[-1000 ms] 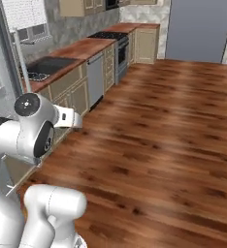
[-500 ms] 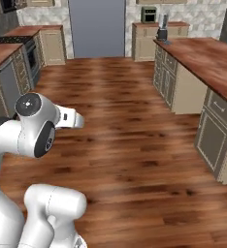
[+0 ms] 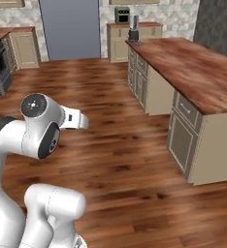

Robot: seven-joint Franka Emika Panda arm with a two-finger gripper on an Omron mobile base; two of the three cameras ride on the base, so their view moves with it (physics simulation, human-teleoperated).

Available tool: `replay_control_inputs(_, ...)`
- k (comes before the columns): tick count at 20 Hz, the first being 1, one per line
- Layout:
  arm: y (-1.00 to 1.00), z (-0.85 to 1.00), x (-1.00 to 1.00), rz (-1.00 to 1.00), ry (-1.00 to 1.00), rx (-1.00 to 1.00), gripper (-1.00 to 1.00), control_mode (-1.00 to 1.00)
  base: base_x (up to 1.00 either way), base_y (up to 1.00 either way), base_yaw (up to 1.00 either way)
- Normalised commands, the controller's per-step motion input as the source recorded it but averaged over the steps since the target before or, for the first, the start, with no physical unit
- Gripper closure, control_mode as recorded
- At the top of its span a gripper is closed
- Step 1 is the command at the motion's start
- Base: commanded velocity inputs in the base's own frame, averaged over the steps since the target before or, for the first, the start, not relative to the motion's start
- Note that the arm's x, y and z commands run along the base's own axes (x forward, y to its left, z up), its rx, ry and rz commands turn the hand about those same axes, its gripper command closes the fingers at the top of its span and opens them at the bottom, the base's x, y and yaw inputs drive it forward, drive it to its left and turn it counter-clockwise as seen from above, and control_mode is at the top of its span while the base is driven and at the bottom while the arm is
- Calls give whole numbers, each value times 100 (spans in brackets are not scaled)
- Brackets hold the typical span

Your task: Grab the garlic and lemon from the fridge, place them in the blender, close the lid, and turn on the blender to create a marinade.

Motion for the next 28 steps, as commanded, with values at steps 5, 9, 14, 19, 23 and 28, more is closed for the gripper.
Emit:
replay_control_inputs(5, 0, 0, 0, 0, 0, 0, 100, 100, 100, -49, 3)
replay_control_inputs(9, 0, 0, 0, 0, 0, 0, 100, 100, 100, -13, 15)
replay_control_inputs(14, 0, 0, 0, 0, 0, 0, 100, 100, 100, 0, 14)
replay_control_inputs(19, 0, 0, 0, 0, 0, 0, 100, 100, 100, 16, -10)
replay_control_inputs(23, 0, 0, 0, 0, 0, 0, 100, 100, 100, 46, -31)
replay_control_inputs(28, 0, 0, 0, 0, 0, 0, 100, 100, 100, 68, -42)
